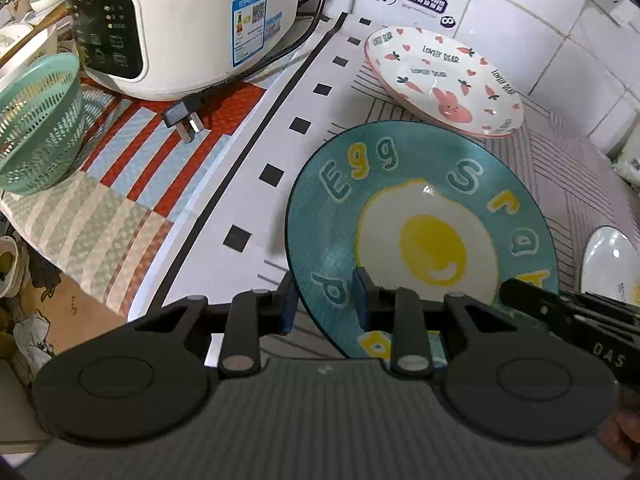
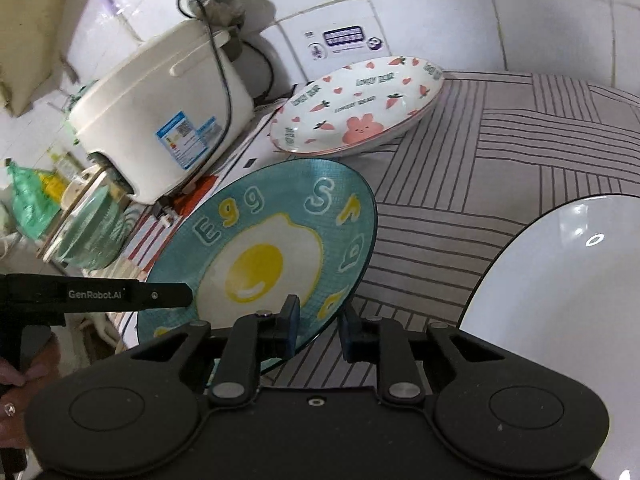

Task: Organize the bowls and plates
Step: 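Lift the blue egg plate with both grippers and carry it over the white plate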

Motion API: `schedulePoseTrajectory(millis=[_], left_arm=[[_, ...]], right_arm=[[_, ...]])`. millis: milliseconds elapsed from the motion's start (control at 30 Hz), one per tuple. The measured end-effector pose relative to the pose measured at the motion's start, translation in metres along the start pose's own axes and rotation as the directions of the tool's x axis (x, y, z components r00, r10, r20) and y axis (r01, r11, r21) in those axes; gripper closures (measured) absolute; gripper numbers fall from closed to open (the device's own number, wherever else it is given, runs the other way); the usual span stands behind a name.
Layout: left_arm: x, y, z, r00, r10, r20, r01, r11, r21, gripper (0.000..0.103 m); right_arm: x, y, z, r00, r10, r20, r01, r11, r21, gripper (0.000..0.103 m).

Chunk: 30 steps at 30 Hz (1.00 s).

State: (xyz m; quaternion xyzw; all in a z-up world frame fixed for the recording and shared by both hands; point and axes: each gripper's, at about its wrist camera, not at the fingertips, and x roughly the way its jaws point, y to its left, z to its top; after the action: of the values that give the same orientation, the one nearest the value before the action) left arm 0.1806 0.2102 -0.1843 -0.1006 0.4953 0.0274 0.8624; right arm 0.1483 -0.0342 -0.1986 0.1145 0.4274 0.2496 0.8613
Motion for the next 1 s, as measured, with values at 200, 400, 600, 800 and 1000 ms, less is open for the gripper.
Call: schedulePoseTrajectory(millis=[200, 400, 600, 800, 1000], left_arm=[[-0.026, -0.012, -0.013, 0.999, 0.018, 0.038, -0.02, 0.999, 0.033, 0.076], [-0.054, -0.029, -0.017, 0.999, 0.007, 0.051, -0.009, 0.999, 0.05, 0.076], [-0.077, -0.058, -0.022, 0.999, -0.016, 0.038, 0.012, 0.996, 0.094, 0.076], [-0.091, -0.094, -0.033, 0.998, -0.038, 0.044, 0.031, 0.989, 0.143, 0.076], [-0.099, -0.129, -0.044, 0.996, -0.079, 0.034, 0.071, 0.979, 0.189, 0.076]], right_arm=[[-0.016, -0.002, -0.003, 0.999, 0.046, 0.009, -0.045, 0.999, -0.023, 0.078], [-0.043, -0.001, -0.004, 0.997, 0.06, 0.045, -0.058, 0.998, -0.034, 0.078], [-0.078, -0.009, -0.008, 0.996, 0.064, 0.064, -0.062, 0.997, -0.035, 0.078], [-0.115, -0.026, -0.021, 0.994, 0.041, 0.098, -0.04, 0.999, -0.018, 0.078], [-0.152, -0.044, -0.035, 0.992, 0.011, 0.129, -0.01, 1.0, -0.009, 0.077]])
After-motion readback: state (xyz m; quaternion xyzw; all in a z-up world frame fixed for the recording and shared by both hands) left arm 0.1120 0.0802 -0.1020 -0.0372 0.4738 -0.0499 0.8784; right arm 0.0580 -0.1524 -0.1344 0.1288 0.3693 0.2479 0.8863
